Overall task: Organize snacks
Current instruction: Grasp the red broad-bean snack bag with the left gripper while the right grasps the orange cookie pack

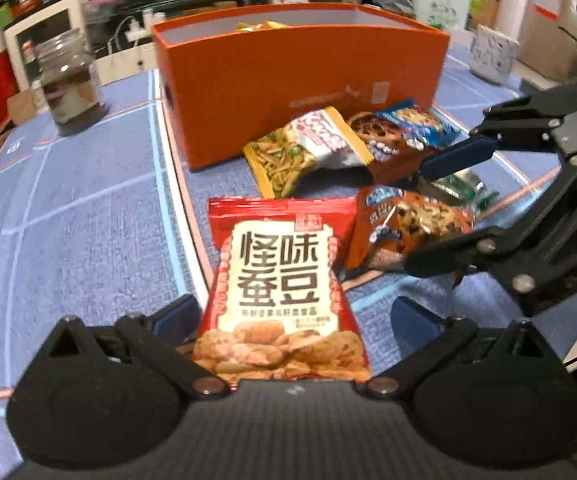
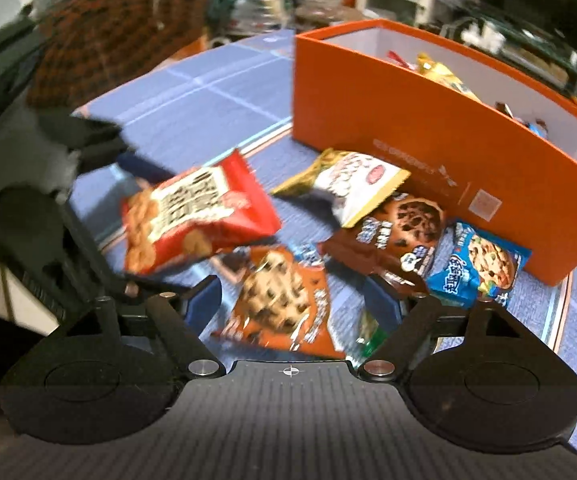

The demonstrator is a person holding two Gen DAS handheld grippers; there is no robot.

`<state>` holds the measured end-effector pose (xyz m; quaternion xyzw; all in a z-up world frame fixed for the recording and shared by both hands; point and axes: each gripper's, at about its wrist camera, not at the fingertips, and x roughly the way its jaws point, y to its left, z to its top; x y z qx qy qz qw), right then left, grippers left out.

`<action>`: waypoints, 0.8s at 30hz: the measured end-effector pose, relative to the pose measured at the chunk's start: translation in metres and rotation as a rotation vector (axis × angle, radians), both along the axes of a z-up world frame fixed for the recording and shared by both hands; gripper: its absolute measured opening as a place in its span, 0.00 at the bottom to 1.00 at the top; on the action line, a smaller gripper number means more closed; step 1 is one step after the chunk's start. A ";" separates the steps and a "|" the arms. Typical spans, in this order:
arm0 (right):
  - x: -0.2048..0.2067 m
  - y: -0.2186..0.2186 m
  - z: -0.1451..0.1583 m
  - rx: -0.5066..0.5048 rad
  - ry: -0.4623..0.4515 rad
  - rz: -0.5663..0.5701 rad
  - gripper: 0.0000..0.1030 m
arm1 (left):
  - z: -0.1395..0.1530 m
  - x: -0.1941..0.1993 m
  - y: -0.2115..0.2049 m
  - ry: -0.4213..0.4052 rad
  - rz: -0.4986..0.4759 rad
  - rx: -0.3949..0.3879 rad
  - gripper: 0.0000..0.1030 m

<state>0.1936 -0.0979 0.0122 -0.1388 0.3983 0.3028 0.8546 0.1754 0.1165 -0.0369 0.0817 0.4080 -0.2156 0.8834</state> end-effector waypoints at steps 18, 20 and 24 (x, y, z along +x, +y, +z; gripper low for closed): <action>0.012 0.016 -0.016 -0.026 0.034 0.034 0.43 | -0.001 0.003 0.004 -0.039 -0.012 0.043 0.99; 0.009 0.013 -0.016 -0.032 0.031 0.032 0.44 | -0.001 0.003 0.000 -0.038 -0.018 0.039 0.99; 0.006 0.007 -0.016 -0.029 0.032 0.017 0.45 | -0.001 0.004 -0.007 -0.029 -0.017 0.018 0.95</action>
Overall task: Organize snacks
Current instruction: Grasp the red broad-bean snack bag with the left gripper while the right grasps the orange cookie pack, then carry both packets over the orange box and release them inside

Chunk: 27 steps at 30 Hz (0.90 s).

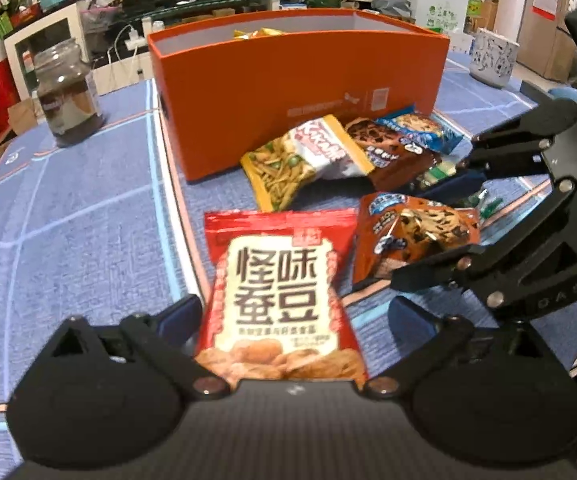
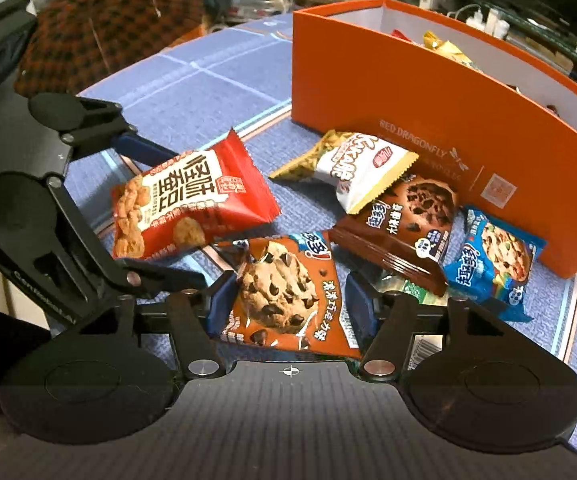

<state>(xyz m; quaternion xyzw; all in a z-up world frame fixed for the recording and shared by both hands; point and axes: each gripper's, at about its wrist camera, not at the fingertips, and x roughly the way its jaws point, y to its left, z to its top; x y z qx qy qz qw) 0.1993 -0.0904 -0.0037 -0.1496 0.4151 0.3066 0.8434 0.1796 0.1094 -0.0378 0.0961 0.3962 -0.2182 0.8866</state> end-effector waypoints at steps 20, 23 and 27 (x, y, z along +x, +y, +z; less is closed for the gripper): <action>-0.015 -0.010 0.033 0.007 -0.136 -0.040 0.31 | 0.024 0.003 0.008 -0.004 0.124 -0.031 0.52; -0.021 -0.018 0.048 0.009 -0.225 -0.073 0.31 | 0.041 -0.002 0.008 -0.070 0.175 -0.021 0.52; -0.023 -0.028 0.067 0.050 -0.289 -0.130 0.31 | 0.065 -0.011 0.001 -0.155 0.250 -0.026 0.52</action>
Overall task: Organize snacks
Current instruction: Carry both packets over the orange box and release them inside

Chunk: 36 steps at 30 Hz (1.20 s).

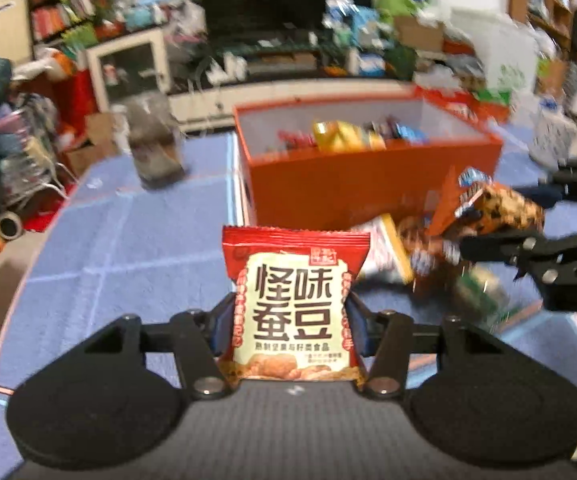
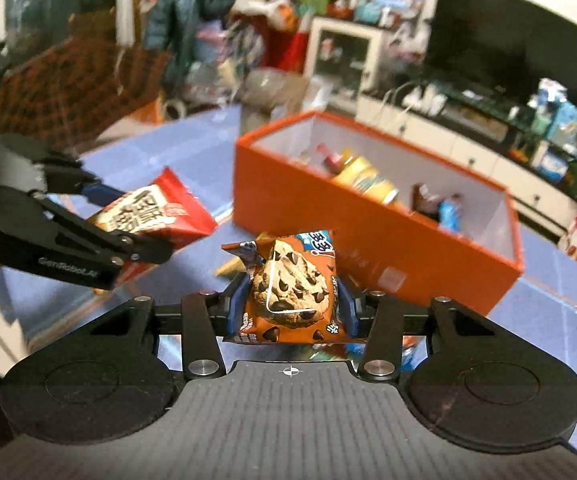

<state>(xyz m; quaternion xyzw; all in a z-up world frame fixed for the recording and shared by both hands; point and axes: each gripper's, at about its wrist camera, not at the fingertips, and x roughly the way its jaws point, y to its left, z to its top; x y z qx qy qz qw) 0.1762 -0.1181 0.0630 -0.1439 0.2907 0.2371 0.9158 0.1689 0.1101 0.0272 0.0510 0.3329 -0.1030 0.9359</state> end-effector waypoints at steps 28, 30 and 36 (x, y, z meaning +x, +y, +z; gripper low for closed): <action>0.020 -0.020 0.004 0.047 0.046 -0.140 0.31 | 0.006 0.026 -0.032 0.023 0.189 0.010 0.52; 0.019 -0.020 0.006 0.056 0.048 -0.132 0.31 | 0.010 0.024 -0.027 0.029 0.186 -0.030 0.52; 0.018 -0.049 0.038 0.137 -0.015 -0.194 0.31 | 0.046 0.021 -0.017 -0.061 0.183 -0.061 0.52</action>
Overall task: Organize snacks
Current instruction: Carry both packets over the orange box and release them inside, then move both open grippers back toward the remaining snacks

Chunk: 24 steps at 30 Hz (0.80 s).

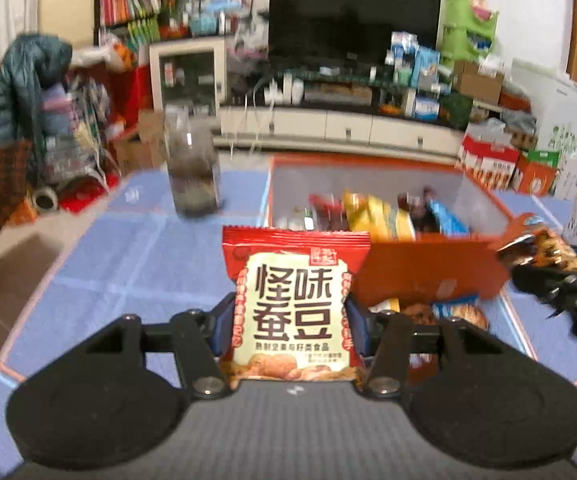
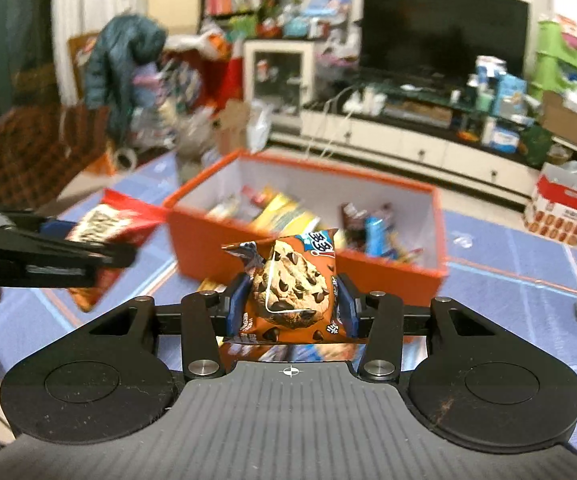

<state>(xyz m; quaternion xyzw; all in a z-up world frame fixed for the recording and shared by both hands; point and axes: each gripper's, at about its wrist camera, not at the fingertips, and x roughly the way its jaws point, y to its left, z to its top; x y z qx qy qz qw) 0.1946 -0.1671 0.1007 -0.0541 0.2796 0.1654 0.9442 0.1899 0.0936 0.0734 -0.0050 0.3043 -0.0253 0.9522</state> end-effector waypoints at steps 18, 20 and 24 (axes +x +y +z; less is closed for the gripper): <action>0.117 -0.024 0.034 0.031 -0.014 -0.084 0.32 | 0.009 0.143 -0.022 -0.006 0.027 -0.005 0.52; 0.142 -0.013 0.027 0.007 0.006 -0.093 0.34 | 0.004 0.158 -0.023 0.003 0.005 0.009 0.54; 0.152 -0.016 0.020 0.037 0.042 -0.125 0.53 | 0.013 0.147 -0.013 -0.065 -0.007 -0.025 0.81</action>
